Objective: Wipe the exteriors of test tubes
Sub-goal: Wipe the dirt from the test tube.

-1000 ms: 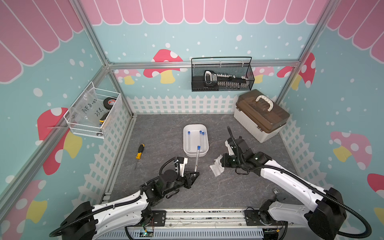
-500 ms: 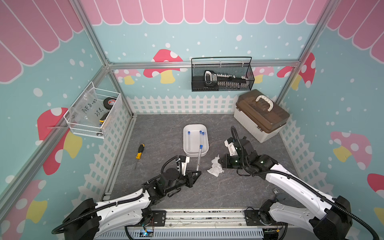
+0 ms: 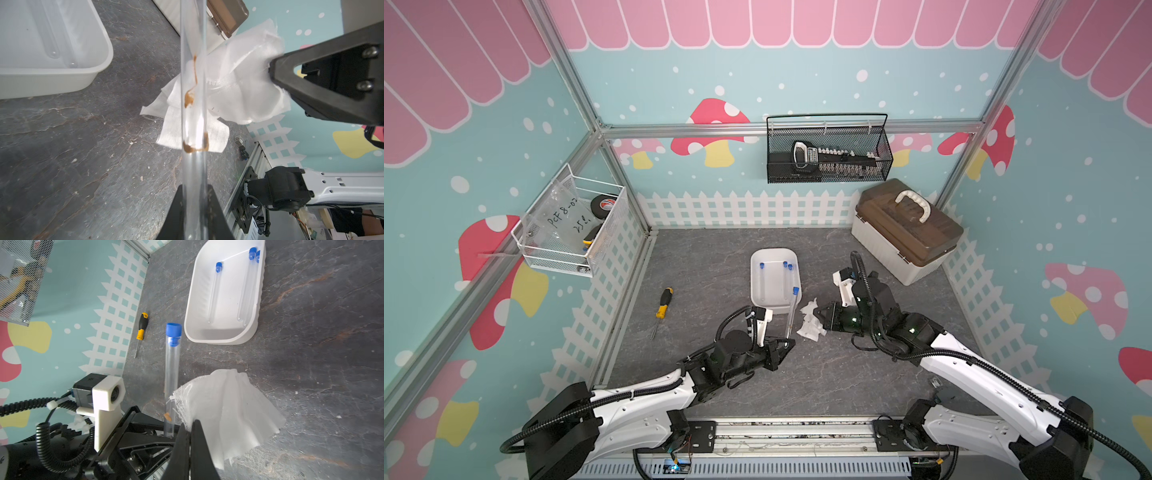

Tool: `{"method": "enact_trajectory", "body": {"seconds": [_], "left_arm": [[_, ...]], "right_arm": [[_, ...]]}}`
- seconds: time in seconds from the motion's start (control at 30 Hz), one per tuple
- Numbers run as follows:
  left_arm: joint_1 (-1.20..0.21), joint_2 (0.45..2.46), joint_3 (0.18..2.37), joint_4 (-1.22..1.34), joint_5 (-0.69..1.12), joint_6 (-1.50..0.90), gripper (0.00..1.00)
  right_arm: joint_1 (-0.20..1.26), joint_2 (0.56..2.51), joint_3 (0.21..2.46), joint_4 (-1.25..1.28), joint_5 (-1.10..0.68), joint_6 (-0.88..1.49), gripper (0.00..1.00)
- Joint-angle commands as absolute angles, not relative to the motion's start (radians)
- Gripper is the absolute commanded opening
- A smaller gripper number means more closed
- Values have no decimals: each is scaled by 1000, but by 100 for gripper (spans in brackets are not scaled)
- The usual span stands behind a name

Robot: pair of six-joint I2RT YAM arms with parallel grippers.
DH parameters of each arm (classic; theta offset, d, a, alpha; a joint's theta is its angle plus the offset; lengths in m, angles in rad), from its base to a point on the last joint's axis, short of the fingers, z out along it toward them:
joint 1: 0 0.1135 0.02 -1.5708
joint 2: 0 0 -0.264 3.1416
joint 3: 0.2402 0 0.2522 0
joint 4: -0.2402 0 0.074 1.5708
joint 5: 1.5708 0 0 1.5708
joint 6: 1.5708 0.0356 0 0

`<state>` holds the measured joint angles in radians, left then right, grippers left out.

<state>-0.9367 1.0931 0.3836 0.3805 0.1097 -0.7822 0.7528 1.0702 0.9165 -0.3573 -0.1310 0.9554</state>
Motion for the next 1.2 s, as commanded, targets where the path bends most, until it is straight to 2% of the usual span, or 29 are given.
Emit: {"method": "enact_trajectory", "body": {"seconds": [0.0, 0.47, 1.17], "left_arm": [[-945, 1132, 427, 431, 128, -794, 8], [-959, 1254, 488, 479, 166, -803, 8], [-986, 1229, 495, 471, 175, -781, 8]], "right_arm": [[776, 1075, 917, -282, -81, 1004, 0], [816, 1125, 951, -107, -129, 1020, 0], [821, 1263, 930, -144, -120, 1002, 0]]}}
